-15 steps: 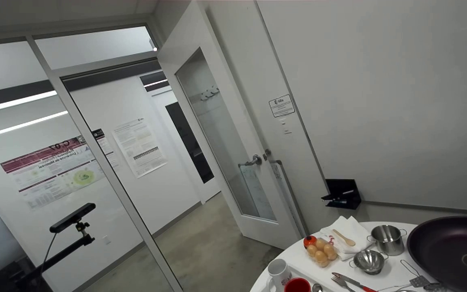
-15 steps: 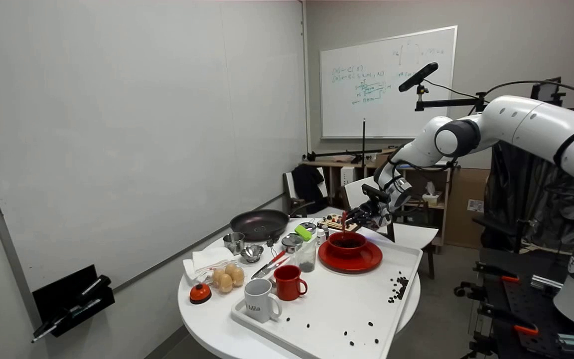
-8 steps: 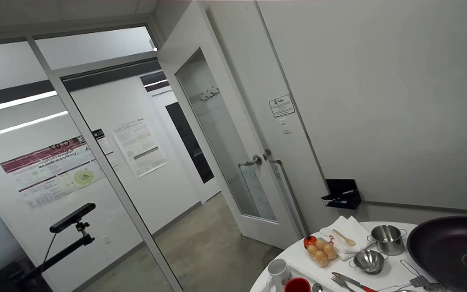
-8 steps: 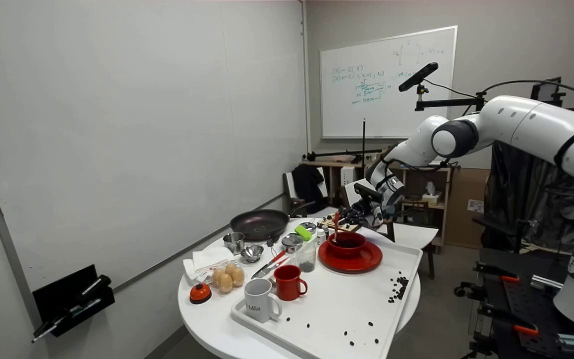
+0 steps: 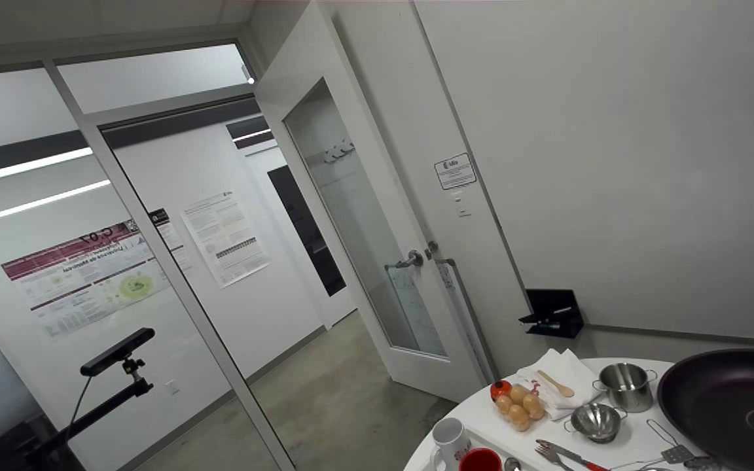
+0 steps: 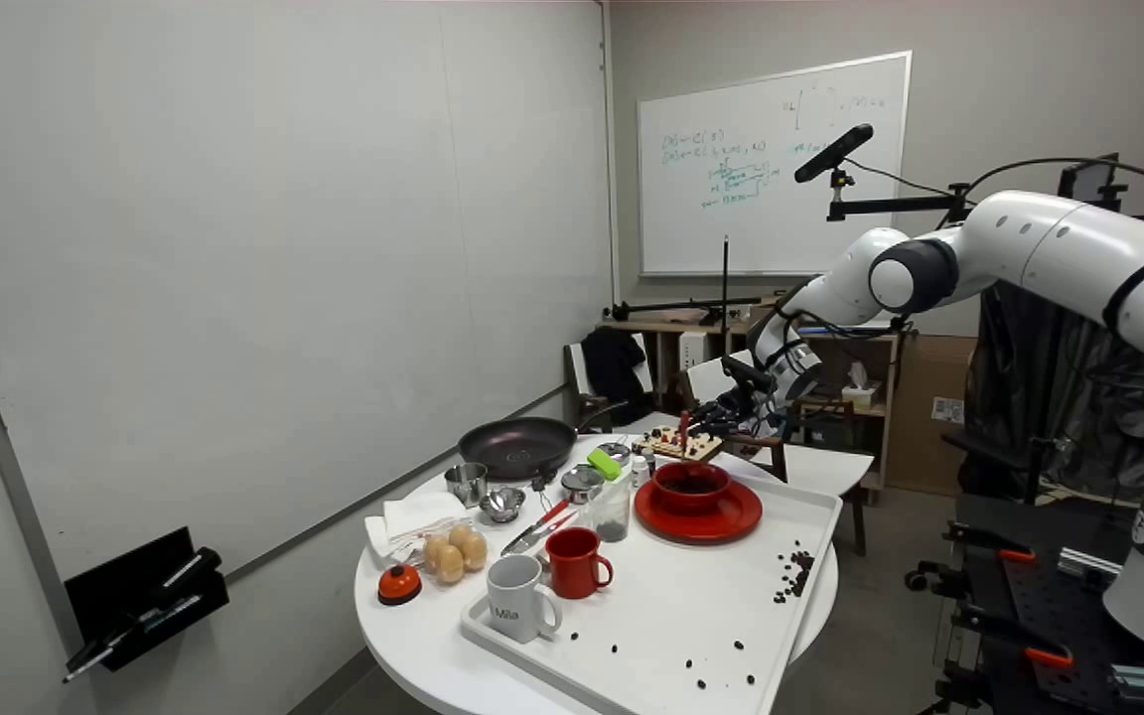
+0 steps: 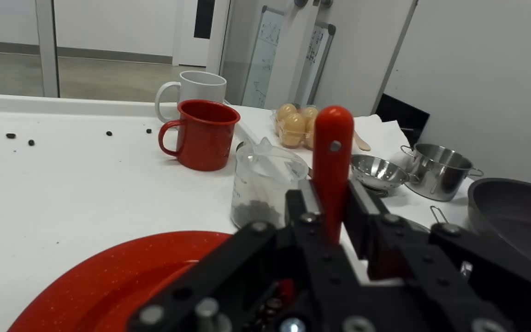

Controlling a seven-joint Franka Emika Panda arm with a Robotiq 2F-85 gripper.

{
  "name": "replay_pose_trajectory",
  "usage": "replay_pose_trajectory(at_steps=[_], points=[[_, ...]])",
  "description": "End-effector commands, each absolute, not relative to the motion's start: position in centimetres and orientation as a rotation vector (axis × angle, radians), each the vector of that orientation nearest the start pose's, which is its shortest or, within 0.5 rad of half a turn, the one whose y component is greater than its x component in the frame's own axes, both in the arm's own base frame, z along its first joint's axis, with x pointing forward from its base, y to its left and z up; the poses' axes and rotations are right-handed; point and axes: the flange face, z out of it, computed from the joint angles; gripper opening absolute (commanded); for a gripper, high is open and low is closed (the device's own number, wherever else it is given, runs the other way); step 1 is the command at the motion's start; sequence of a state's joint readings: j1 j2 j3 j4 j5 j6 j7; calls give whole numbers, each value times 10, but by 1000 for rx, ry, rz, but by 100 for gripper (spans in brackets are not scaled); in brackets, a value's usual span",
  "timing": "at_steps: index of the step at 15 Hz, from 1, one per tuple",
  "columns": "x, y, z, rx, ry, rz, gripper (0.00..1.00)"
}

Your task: Use the spoon to mix the contents of the bowl

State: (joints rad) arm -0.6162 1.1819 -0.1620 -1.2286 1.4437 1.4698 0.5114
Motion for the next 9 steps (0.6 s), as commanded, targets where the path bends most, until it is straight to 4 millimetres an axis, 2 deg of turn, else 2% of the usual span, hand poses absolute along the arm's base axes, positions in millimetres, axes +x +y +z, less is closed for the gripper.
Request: replay_pose_trajectory(at_steps=[1, 3, 5, 9], points=[[566, -386, 58, -970, 1453, 622, 7], [555, -391, 50, -955, 1460, 621, 7], [548, -387, 46, -953, 1457, 632, 7], [547, -361, 43, -989, 1423, 686, 7]])
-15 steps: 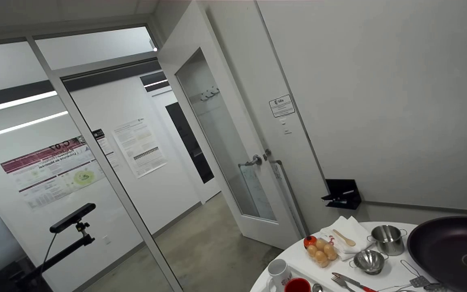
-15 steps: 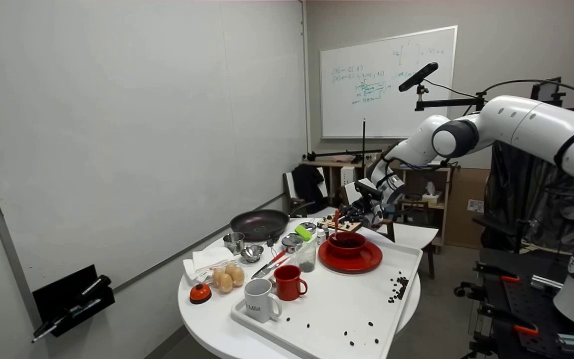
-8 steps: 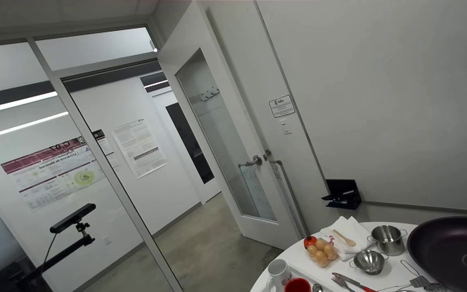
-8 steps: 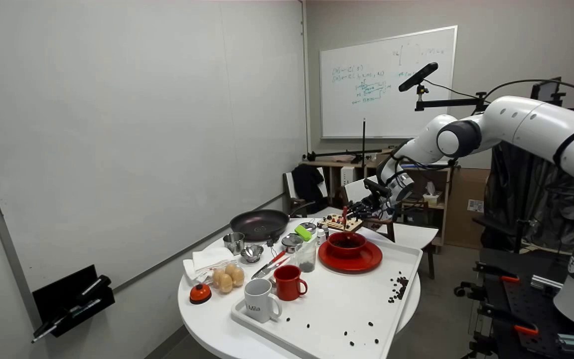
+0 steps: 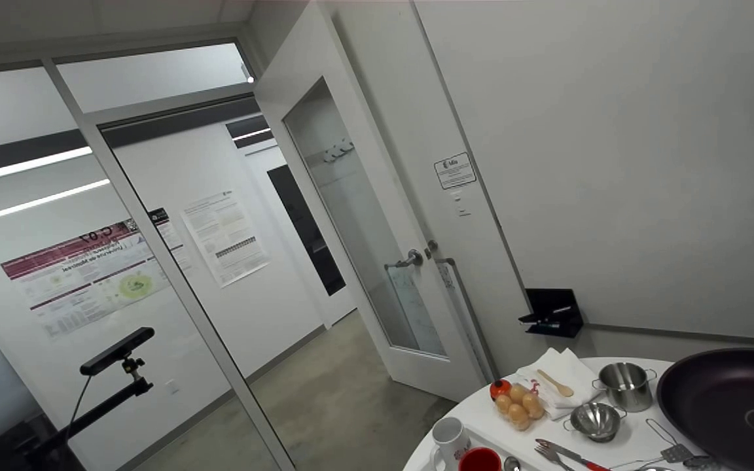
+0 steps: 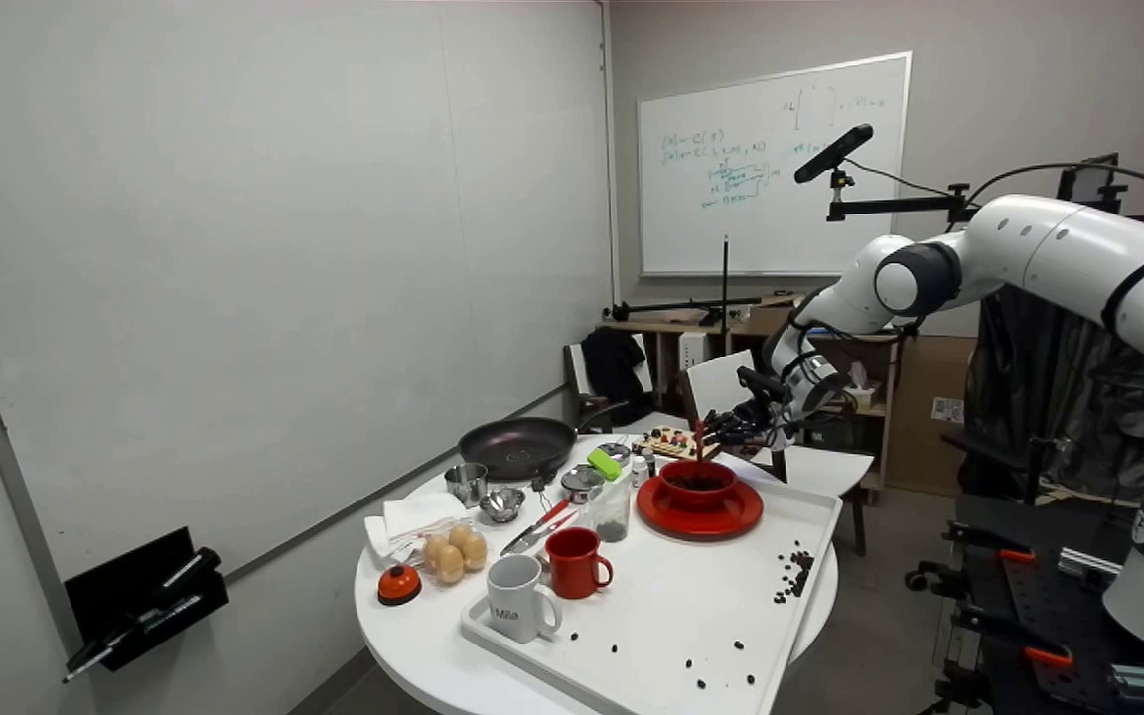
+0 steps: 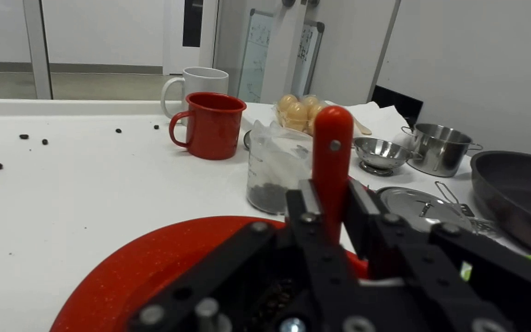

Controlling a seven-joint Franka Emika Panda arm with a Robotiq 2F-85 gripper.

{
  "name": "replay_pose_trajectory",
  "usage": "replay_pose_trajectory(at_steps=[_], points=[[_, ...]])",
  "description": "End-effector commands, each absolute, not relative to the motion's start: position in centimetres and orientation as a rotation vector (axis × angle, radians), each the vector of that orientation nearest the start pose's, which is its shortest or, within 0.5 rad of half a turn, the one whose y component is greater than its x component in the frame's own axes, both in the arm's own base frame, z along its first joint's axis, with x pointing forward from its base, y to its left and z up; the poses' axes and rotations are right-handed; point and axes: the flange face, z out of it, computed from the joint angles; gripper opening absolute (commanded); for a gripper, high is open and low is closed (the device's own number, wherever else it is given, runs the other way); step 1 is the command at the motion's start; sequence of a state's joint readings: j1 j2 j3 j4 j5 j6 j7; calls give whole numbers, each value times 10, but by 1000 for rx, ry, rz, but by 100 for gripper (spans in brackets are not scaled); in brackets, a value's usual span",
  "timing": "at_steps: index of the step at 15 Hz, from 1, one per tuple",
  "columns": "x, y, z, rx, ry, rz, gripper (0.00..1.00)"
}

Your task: Use the spoon to mix the contents of the bowl

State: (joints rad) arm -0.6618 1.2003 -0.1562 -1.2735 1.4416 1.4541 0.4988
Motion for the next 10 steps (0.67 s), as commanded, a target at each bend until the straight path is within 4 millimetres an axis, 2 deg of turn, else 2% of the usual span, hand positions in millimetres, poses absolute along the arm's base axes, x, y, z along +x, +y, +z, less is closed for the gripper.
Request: replay_pose_trajectory(at_steps=[1, 6, 10], points=[[549, -353, 43, -1003, 1407, 702, 7], [571, -317, 46, -1071, 1350, 773, 7], [585, -306, 48, -1089, 1341, 786, 7]])
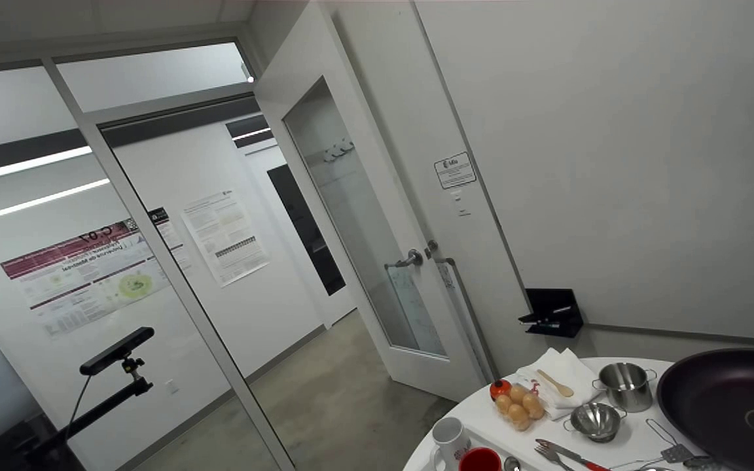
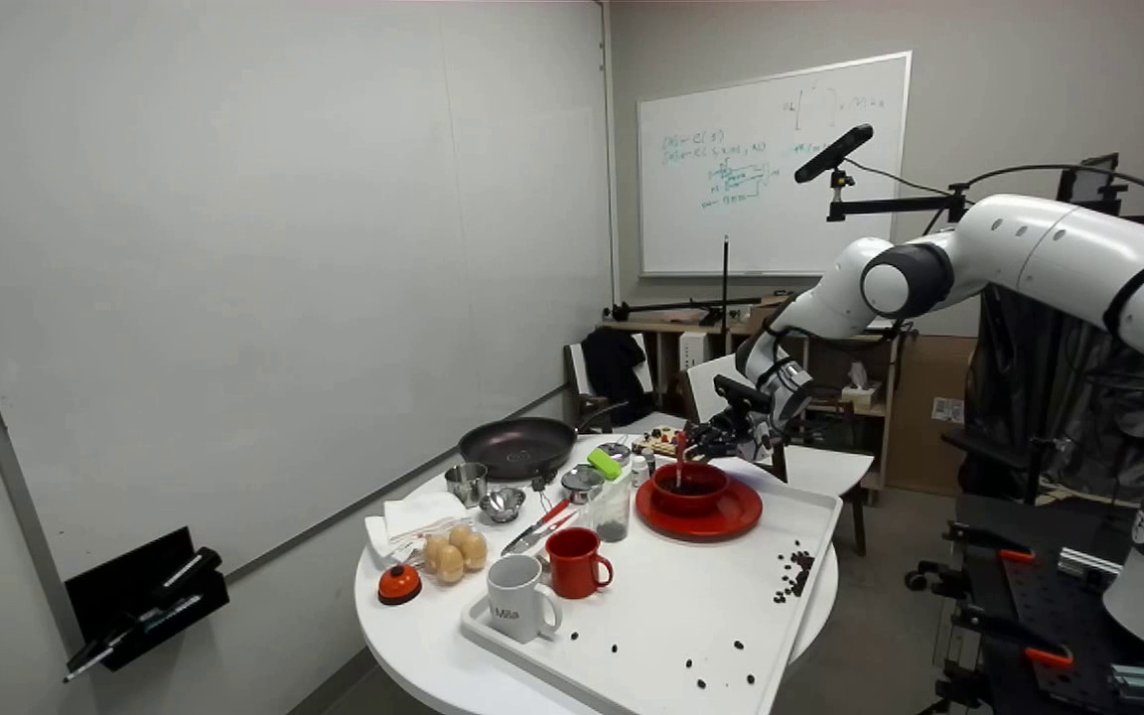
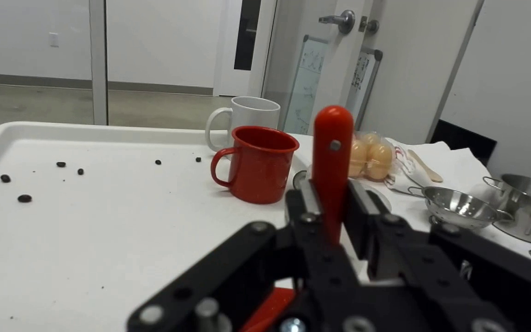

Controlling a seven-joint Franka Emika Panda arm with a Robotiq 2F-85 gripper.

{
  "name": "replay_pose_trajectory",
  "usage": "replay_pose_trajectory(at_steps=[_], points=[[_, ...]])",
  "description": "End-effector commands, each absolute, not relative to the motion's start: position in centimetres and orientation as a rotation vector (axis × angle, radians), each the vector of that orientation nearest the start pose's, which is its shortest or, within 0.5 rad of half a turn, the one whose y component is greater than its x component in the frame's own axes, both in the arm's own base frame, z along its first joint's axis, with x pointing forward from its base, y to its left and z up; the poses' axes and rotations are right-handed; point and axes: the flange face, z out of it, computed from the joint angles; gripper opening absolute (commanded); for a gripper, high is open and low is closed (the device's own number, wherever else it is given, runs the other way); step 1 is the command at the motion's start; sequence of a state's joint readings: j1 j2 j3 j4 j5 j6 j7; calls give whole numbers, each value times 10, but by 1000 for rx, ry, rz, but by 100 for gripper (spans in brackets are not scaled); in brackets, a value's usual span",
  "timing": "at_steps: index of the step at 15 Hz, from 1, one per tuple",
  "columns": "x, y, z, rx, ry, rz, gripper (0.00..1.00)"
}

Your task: Use the spoon to mix the contents of the bowl

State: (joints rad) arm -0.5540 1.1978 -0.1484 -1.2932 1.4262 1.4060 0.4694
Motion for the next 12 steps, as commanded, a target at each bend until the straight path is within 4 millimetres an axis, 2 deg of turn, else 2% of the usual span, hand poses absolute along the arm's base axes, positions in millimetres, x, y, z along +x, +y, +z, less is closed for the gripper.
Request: replay_pose_trajectory(at_steps=[1, 4, 6, 9, 12], points=[[587, -309, 49, -1082, 1339, 781, 7], [585, -326, 47, -1036, 1355, 755, 7], [579, -347, 43, -982, 1380, 733, 7], [559, -376, 32, -901, 1422, 699, 7], [541, -393, 23, -835, 1433, 673, 7]])
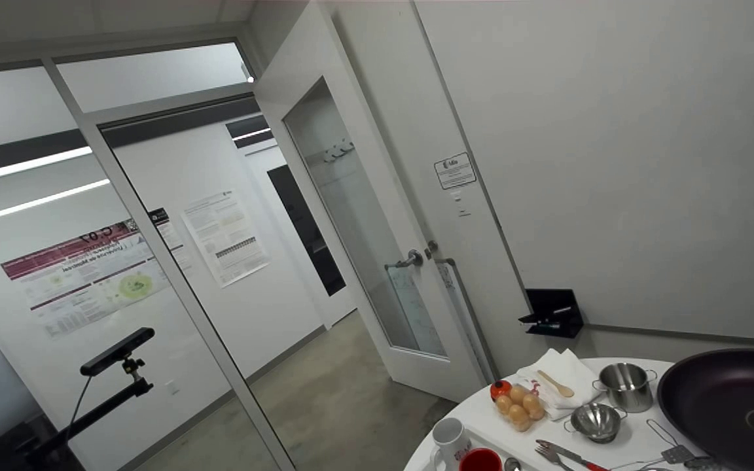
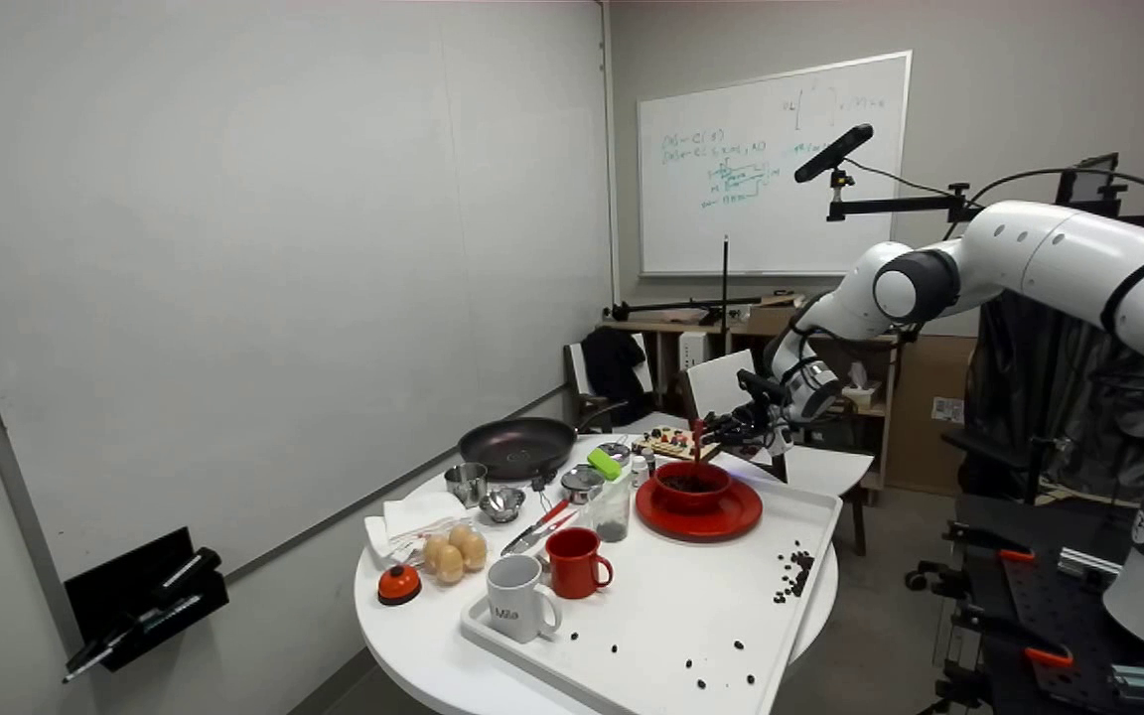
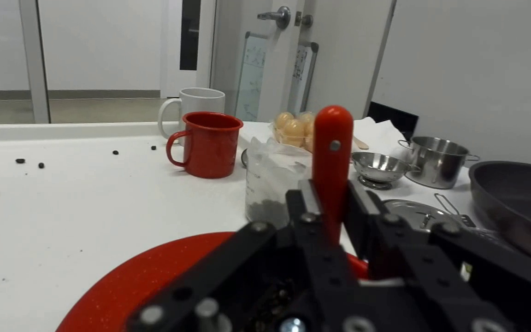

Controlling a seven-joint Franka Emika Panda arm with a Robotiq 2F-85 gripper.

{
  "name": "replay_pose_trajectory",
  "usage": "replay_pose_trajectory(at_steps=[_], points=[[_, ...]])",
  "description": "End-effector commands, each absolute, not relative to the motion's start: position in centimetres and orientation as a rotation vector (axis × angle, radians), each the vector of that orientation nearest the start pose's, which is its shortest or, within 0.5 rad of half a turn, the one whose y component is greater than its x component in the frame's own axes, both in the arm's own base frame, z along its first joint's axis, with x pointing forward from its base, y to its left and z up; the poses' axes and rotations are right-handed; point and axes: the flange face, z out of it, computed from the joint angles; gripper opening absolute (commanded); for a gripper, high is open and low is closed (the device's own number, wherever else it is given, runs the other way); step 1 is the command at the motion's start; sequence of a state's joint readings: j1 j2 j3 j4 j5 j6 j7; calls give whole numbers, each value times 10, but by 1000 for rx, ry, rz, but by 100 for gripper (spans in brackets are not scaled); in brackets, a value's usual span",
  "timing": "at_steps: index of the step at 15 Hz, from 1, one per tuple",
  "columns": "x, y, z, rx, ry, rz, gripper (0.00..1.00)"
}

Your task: Use the spoon to mix the contents of the bowl

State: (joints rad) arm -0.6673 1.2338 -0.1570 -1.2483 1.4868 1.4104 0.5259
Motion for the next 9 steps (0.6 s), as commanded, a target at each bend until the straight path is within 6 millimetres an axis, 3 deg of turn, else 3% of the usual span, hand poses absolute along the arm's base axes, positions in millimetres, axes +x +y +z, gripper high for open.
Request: replay_pose_trajectory(at_steps=[1, 4, 9], points=[[536, -395, 21, -826, 1432, 667, 7], [532, -389, 23, -837, 1411, 677, 7], [555, -353, 34, -909, 1357, 741, 7]])
